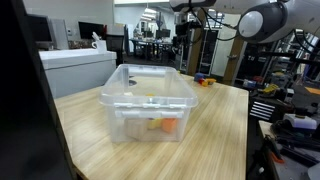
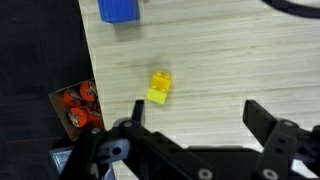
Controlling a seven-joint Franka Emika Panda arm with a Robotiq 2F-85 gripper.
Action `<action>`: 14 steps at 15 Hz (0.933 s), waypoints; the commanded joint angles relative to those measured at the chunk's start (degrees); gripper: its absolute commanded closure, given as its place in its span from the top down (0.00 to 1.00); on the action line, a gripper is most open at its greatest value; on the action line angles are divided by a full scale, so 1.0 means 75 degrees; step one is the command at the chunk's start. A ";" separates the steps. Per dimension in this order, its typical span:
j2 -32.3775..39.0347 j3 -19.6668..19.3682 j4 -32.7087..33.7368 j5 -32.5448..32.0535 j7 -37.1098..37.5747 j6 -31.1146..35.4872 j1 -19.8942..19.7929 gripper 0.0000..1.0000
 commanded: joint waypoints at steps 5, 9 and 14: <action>0.0614 0.0171 0.0069 0.0095 -0.0378 0.1049 -0.0073 1.00; 0.0546 0.0103 -0.0110 -0.0002 -0.0141 0.1050 0.0003 1.00; 0.0748 -0.0009 0.0001 -0.0185 -0.0477 0.1703 0.0012 1.00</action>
